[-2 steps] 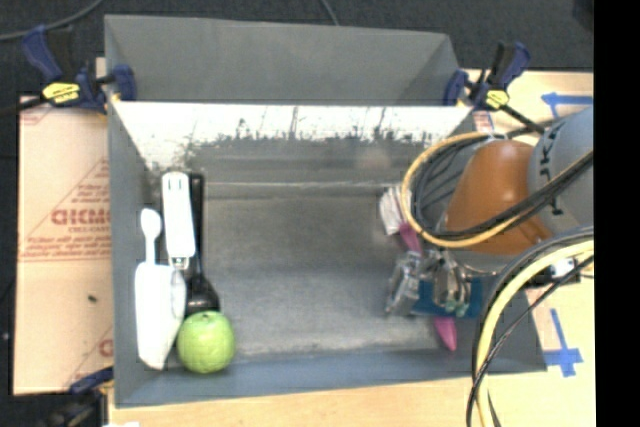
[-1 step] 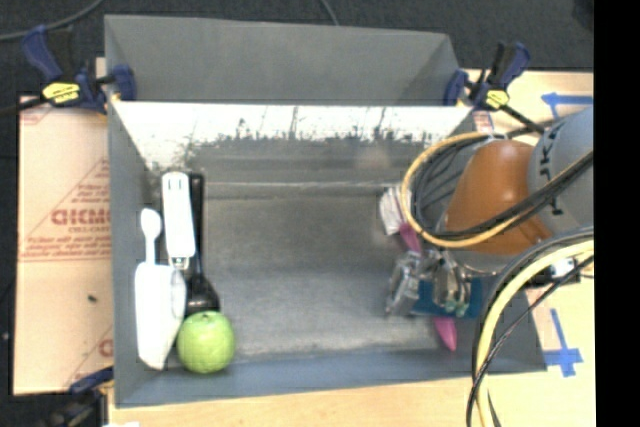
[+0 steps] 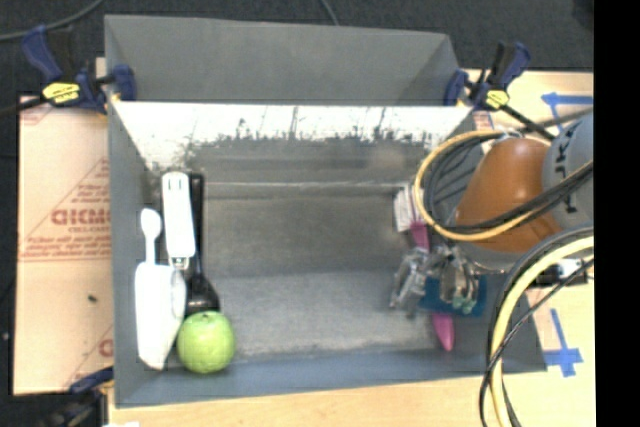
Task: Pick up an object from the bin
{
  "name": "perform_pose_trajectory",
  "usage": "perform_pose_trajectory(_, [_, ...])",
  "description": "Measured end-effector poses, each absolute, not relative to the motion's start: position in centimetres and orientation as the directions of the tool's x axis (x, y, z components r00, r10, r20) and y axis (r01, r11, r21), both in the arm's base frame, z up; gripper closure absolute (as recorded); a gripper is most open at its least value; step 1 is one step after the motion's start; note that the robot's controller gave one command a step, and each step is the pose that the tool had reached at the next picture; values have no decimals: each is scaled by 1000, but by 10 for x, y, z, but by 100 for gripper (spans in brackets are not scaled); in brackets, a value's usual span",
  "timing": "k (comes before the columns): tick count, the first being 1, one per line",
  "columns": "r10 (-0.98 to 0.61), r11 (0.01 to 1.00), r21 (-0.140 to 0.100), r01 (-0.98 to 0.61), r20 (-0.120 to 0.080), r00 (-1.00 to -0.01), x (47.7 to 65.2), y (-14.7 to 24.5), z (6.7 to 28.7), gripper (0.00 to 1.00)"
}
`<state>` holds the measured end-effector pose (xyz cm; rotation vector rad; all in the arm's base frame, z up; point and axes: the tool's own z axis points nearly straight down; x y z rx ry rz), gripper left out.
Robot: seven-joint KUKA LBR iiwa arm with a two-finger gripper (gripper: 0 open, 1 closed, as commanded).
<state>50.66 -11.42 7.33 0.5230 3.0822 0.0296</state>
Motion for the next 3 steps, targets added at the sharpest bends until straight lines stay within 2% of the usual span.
perform_pose_trajectory(1, [270,963,25,270,-10,-963,503,-114,74,100])
perform_pose_trajectory(2, [313,949,51,312,-21,-949,497,-121,75,100])
perform_pose_trajectory(3, [328,945,29,327,-18,-945,499,-114,77,100])
